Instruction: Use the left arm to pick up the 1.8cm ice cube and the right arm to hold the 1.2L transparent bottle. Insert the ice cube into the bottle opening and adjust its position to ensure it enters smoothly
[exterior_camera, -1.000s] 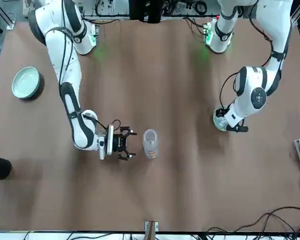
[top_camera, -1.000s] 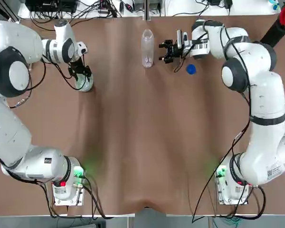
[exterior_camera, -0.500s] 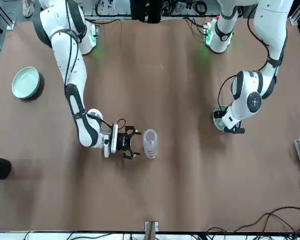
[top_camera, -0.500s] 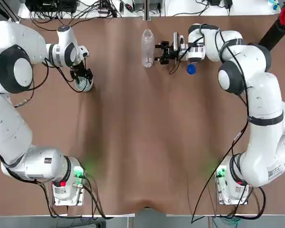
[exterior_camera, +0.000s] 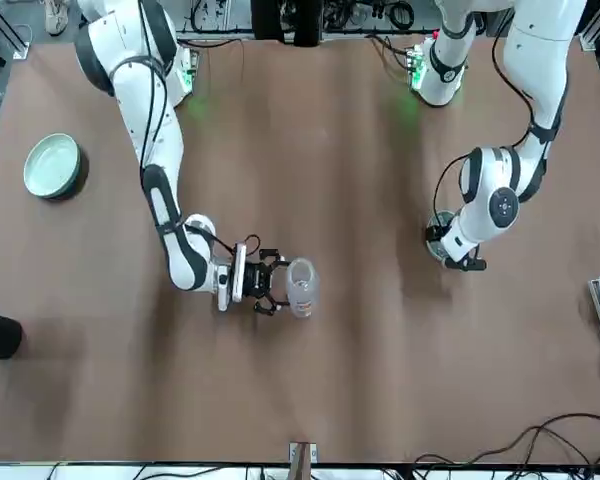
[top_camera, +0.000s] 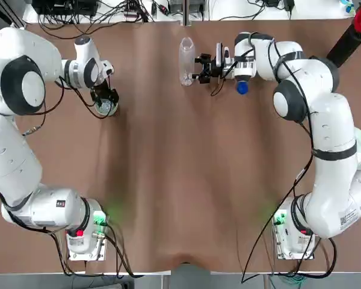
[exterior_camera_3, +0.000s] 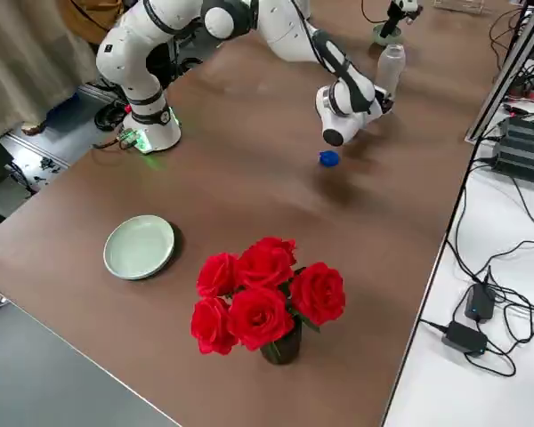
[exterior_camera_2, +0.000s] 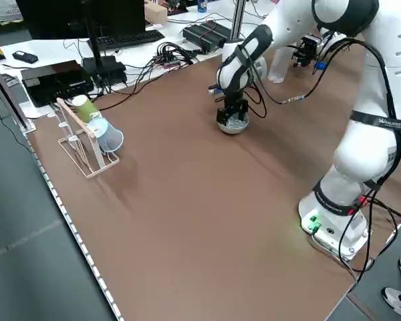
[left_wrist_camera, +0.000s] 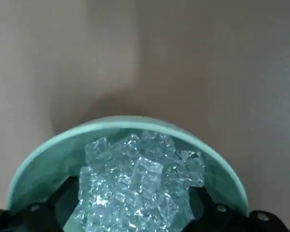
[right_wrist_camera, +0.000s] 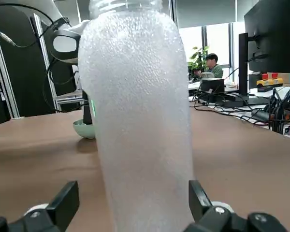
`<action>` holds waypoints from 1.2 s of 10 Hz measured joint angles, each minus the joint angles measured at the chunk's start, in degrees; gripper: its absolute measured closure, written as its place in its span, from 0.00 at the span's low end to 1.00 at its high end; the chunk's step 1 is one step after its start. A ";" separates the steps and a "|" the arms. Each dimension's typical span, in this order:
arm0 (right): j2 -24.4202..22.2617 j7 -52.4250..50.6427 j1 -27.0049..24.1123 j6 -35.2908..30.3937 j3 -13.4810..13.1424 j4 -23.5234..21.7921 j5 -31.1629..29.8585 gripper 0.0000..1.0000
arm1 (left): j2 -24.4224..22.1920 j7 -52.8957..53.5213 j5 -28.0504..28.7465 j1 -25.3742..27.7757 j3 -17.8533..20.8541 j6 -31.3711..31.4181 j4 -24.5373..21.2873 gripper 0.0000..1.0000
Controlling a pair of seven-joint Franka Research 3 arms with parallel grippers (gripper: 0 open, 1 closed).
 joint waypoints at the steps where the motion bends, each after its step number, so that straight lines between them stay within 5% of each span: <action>1: 0.02 -0.02 0.03 0.00 0.01 0.00 0.74 0.00 | -0.01 -0.04 0.00 0.00 0.00 0.00 0.00 0.03; 4: 0.18 -1.06 0.32 1.17 0.08 0.22 3.11 0.00 | -0.27 -0.22 0.00 0.01 0.04 0.00 -0.01 0.49; 5: 0.22 -1.35 0.34 1.69 0.08 0.46 3.33 0.00 | -0.22 -0.22 0.00 0.01 0.03 0.01 0.01 0.55; 9: 0.30 -1.91 0.86 1.96 0.10 0.80 4.15 0.00 | -0.48 -0.23 0.00 0.02 0.04 -0.03 0.22 0.55; 12: 0.45 -1.92 1.24 2.06 0.10 0.84 4.44 0.00 | -5.37 -0.23 0.00 0.09 0.05 -4.88 1.05 0.55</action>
